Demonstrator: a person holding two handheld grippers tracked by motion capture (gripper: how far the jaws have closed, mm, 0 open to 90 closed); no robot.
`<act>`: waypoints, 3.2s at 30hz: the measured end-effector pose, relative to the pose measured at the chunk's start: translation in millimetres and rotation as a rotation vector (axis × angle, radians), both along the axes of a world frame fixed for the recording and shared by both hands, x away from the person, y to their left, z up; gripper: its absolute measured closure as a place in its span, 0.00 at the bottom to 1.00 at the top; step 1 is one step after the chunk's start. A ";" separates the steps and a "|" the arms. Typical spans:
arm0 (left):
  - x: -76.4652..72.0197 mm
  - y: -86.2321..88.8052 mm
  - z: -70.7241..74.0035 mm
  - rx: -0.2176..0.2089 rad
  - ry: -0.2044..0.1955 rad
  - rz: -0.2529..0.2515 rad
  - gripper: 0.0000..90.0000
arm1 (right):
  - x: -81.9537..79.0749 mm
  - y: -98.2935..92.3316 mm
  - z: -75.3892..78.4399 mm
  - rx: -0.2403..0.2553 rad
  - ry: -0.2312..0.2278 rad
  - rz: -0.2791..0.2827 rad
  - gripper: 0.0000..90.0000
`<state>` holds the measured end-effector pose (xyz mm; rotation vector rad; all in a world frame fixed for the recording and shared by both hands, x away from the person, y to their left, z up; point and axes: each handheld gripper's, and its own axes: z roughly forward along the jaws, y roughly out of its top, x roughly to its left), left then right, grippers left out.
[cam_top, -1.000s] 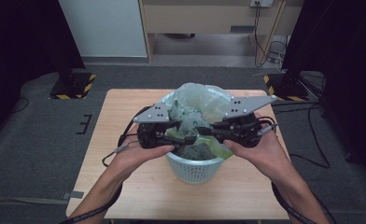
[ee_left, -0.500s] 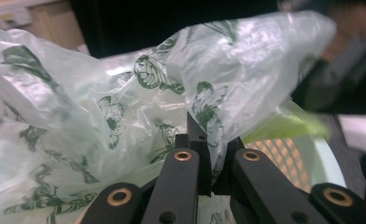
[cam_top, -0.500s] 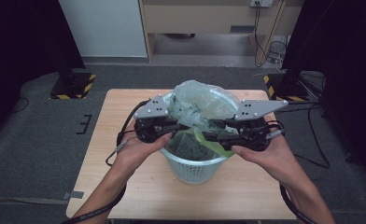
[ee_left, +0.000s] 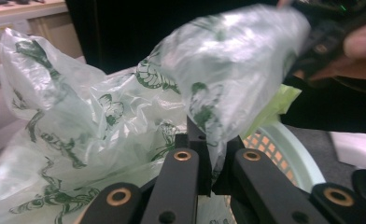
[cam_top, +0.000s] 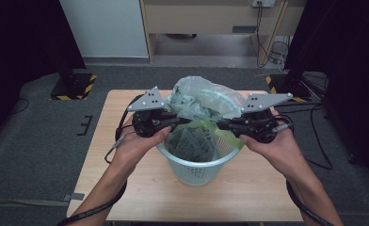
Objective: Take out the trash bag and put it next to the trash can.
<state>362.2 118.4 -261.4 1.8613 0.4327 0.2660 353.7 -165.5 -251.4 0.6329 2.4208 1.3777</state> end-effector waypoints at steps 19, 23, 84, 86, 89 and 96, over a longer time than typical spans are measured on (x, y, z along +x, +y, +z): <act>8.5 -11.1 -17.2 0.053 -0.003 0.013 0.94 | 11.4 53.2 22.9 0.042 0.011 0.122 0.98; 10.3 -3.8 -15.8 0.038 -0.007 0.048 0.99 | 13.4 46.5 22.6 0.047 -0.008 0.071 0.63; 11.2 -10.0 -24.6 0.178 -0.167 0.122 0.99 | 27.4 32.2 -2.9 0.068 -0.042 -0.040 0.43; 9.3 -10.1 -24.3 0.179 -0.176 0.110 0.99 | 32.0 29.4 -5.9 0.050 -0.035 -0.062 0.46; 6.8 -12.8 -24.3 0.195 -0.196 0.094 0.99 | 38.4 28.6 -10.0 0.043 -0.009 -0.049 0.72; 6.9 -21.9 -27.6 0.199 -0.190 0.093 0.80 | 41.4 39.0 -9.6 0.109 0.034 0.005 0.99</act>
